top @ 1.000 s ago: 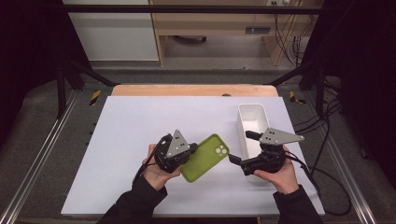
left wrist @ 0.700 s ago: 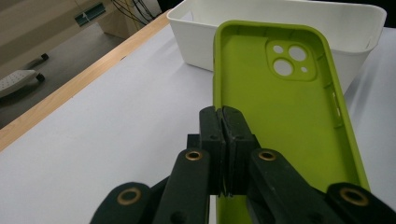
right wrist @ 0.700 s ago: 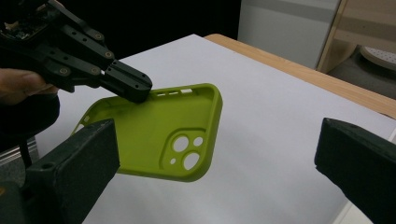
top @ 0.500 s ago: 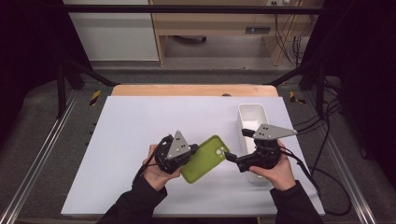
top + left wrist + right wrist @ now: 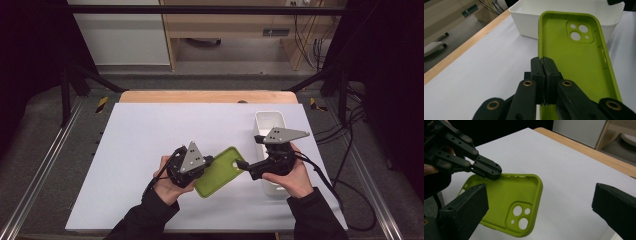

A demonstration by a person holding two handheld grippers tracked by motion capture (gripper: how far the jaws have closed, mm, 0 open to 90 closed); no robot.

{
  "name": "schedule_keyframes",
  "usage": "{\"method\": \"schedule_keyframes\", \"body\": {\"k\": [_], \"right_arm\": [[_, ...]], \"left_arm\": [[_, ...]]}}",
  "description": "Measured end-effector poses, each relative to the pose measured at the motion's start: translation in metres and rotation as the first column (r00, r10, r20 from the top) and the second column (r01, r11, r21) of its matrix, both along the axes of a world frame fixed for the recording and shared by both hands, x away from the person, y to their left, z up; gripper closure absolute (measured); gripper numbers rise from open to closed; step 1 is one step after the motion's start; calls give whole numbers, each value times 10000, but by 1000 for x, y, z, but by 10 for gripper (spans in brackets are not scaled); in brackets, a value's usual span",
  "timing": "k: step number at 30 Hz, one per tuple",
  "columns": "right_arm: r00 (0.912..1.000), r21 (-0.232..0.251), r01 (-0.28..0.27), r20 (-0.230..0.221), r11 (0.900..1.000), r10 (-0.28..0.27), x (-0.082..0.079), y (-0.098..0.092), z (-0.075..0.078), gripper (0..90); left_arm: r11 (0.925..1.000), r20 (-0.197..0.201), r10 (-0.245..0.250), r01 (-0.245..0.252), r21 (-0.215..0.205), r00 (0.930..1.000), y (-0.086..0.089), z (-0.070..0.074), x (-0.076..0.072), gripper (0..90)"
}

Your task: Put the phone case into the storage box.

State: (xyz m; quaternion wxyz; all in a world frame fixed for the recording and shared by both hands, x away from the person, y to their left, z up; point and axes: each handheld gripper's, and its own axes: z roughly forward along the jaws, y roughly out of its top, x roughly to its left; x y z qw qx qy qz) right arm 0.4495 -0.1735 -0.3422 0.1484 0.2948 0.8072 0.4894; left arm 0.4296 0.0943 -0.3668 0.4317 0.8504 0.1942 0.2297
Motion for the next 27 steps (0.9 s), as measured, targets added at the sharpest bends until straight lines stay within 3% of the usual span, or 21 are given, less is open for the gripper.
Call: {"method": "schedule_keyframes", "body": {"k": [17, 27], "right_arm": [[9978, -421, -154, -648, 9990, 126, 14, 10, 1, 48], [9923, -500, -347, -1201, 9981, 285, 22, 14, -2, 115]], "left_arm": [[9999, 235, -98, 96, 60, 9997, -2, 2, -4, 884], [9999, 322, -126, 126, 13, 9994, -1, 4, -6, 884]]}}
